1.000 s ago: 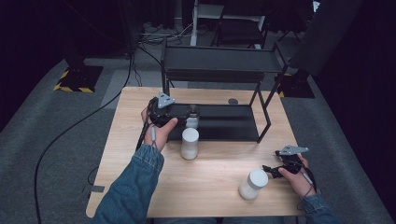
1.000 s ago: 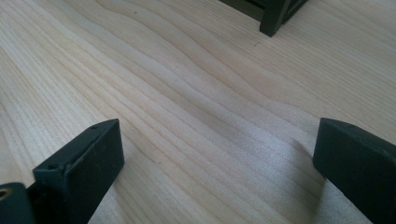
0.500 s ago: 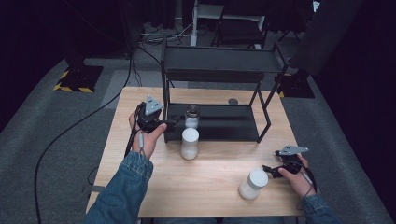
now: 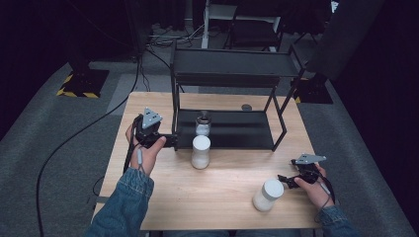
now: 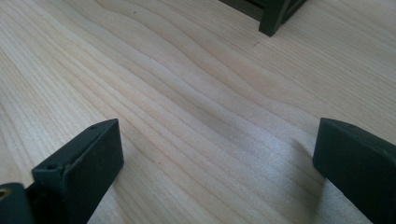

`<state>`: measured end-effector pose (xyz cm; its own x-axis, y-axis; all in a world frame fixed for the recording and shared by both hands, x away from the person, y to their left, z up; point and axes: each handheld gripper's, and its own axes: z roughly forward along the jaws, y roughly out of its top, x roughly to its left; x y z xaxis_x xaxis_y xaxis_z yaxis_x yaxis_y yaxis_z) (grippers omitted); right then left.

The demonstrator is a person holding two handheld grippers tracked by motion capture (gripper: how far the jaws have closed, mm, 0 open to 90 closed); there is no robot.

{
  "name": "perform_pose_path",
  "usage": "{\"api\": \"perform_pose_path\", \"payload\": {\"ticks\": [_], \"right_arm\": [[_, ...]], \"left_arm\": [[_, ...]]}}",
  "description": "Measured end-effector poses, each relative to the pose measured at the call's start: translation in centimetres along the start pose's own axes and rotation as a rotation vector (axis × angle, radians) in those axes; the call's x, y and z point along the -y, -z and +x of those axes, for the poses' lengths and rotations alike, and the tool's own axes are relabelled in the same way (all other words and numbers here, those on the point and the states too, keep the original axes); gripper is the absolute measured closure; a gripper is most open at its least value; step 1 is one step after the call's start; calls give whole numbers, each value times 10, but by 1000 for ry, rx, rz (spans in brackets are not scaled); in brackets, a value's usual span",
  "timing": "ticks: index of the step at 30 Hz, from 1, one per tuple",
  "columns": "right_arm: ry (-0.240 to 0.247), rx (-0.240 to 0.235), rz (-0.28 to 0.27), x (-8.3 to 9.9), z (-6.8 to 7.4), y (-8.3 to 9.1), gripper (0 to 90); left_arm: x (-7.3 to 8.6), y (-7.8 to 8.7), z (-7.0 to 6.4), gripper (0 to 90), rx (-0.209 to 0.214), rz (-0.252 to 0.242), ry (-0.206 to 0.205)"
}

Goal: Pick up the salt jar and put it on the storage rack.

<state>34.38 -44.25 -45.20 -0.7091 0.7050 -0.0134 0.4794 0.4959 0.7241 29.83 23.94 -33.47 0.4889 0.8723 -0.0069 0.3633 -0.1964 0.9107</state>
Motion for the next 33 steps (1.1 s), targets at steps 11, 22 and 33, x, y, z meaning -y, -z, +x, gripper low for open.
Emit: {"api": "perform_pose_path", "payload": {"ticks": [11, 22, 33], "right_arm": [[0, 1, 0, 0, 0, 0, 13], [-4, 3, -1, 0, 1, 0, 13], [-3, 4, -1, 0, 1, 0, 13]], "left_arm": [[17, 16, 5, 7, -19, 12, 3], [36, 26, 7, 7, -58, 34, -32], [54, 35, 9, 7, -90, 57, -27]]}}
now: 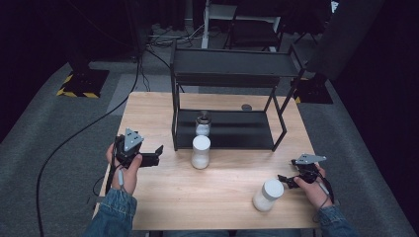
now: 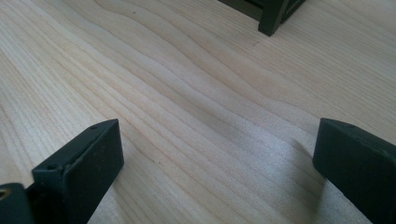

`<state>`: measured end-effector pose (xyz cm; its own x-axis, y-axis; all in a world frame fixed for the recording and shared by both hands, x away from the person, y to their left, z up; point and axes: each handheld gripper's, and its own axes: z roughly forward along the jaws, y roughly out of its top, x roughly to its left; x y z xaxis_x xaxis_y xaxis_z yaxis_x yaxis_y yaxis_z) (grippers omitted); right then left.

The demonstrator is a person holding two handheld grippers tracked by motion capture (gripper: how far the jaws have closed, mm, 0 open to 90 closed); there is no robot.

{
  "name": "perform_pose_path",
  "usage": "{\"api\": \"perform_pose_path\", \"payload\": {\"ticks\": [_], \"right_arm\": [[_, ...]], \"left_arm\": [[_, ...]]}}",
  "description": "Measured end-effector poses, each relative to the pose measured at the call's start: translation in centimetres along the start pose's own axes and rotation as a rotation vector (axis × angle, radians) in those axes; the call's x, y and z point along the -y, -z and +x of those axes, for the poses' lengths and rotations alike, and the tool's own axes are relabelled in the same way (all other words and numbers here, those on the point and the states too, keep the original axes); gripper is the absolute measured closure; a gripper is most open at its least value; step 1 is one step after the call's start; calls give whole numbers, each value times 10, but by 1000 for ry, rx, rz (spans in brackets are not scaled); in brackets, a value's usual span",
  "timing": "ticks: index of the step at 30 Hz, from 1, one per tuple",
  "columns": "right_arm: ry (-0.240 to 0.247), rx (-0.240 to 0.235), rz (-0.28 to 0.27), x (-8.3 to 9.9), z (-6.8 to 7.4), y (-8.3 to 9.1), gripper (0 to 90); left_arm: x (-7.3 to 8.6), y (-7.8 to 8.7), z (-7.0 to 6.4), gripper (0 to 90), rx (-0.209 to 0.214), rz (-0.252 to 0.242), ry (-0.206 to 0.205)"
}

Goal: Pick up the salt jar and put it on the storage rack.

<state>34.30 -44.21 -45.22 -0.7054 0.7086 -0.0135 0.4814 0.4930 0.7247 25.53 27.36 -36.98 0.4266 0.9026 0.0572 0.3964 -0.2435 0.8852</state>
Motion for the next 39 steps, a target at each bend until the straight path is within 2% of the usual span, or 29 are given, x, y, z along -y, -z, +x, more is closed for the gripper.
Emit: {"api": "perform_pose_path", "payload": {"ticks": [12, 22, 28, 39], "right_arm": [[-3, 4, 0, 0, 1, 0, 13], [-4, 4, 0, 0, 1, 0, 13], [-4, 4, 0, 0, 1, 0, 13], [-4, 5, 0, 0, 1, 0, 13]], "left_arm": [[16, 4, 2, 7, -19, 8, 12], [28, 2, 0, 8, -24, 45, 12], [37, 1, -5, 10, -49, 41, 50], [52, -3, -5, 10, -54, 81, 78]]}}
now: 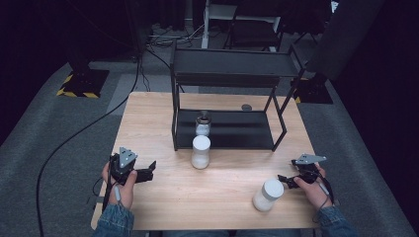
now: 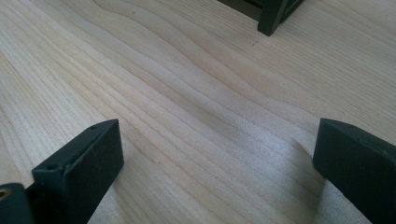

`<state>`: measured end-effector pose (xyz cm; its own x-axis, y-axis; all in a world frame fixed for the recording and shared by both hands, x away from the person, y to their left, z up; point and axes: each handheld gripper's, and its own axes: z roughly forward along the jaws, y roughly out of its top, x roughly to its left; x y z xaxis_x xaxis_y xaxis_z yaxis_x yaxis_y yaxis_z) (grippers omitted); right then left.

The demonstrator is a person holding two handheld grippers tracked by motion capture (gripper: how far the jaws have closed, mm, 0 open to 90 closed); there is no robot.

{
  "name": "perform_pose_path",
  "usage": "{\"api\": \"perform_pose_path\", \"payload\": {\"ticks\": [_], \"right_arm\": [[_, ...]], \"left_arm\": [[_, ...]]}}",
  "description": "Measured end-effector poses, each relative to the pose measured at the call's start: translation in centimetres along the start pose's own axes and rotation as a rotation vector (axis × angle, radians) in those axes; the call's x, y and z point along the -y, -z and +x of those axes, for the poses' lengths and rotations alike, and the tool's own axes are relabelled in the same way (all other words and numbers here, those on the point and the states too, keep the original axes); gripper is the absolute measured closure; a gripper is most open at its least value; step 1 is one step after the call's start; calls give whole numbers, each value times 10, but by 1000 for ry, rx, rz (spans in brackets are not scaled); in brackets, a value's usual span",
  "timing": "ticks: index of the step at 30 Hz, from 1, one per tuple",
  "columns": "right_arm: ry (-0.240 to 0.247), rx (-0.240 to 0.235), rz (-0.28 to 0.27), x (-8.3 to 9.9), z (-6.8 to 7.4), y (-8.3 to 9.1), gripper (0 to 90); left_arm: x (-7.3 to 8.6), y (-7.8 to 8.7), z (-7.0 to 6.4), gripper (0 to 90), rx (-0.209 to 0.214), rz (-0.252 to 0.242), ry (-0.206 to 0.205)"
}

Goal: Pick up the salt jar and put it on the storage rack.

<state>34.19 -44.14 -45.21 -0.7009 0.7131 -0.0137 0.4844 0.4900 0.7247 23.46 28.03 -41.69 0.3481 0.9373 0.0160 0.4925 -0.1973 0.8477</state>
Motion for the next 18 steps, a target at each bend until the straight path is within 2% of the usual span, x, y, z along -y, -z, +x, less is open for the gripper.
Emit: {"api": "perform_pose_path", "payload": {"ticks": [18], "right_arm": [[-2, 2, 0, 0, 0, 0, 13]], "left_arm": [[18, -16, -6, 11, -13, 77, 12]]}}
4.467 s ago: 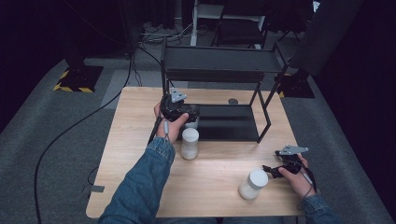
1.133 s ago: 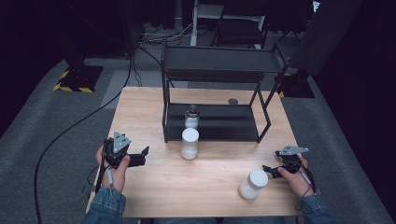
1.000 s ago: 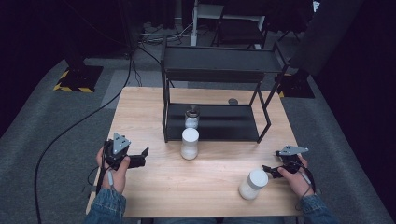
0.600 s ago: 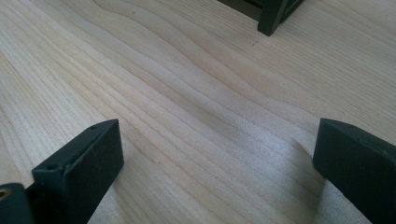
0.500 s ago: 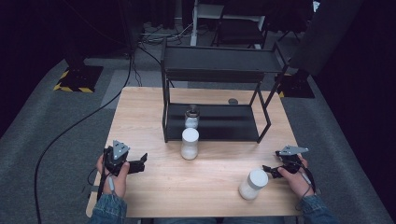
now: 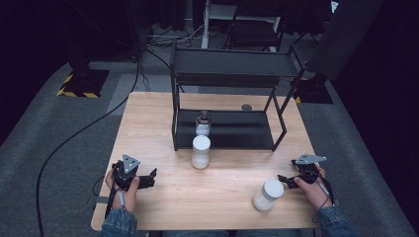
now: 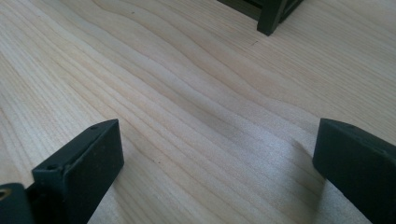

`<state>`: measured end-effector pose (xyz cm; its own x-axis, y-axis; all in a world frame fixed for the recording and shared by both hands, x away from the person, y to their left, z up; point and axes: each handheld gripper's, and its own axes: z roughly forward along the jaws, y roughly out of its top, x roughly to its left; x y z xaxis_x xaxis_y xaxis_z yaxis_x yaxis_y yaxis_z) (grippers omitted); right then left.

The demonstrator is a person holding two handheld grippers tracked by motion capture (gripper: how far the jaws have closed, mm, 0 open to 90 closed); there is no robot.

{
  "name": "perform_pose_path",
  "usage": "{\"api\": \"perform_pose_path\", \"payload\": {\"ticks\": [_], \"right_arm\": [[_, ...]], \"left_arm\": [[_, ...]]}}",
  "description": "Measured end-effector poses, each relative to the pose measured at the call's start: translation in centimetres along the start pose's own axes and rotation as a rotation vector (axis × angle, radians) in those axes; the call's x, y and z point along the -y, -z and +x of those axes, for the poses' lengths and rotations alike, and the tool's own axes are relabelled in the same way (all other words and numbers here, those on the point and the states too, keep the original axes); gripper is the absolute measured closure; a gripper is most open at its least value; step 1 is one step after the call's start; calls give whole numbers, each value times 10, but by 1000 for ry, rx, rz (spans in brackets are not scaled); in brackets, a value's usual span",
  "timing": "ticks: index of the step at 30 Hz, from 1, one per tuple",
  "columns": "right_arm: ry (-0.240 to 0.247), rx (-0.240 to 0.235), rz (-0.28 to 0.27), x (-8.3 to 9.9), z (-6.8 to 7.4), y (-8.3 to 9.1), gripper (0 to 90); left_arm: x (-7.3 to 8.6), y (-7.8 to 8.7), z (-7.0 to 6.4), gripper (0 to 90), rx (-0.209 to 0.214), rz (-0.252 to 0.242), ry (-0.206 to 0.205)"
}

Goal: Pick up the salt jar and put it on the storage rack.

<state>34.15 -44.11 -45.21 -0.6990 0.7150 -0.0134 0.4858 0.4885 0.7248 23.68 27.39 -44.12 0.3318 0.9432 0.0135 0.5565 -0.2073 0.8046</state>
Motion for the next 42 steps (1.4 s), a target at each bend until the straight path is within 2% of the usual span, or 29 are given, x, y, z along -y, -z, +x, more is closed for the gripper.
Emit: {"api": "perform_pose_path", "payload": {"ticks": [4, 10, 20, 25, 31, 42], "right_arm": [[0, 0, 0, 0, 0, 0, 13], [0, 0, 0, 0, 0, 0, 13], [-1, 0, 0, 0, 0, 0, 13], [-1, 0, 0, 0, 0, 0, 13], [0, 0, 0, 0, 0, 0, 13], [-1, 0, 0, 0, 0, 0, 13]], "left_arm": [[1, -3, -1, 12, -4, 17, -5], [3, -7, 0, 13, 7, 53, 15], [4, -11, -3, 14, -1, 92, 9], [6, -14, -3, 15, 7, 111, 25], [-2, -18, -4, 11, 25, 169, 15], [-2, -18, -5, 3, 19, 169, 20]]}}
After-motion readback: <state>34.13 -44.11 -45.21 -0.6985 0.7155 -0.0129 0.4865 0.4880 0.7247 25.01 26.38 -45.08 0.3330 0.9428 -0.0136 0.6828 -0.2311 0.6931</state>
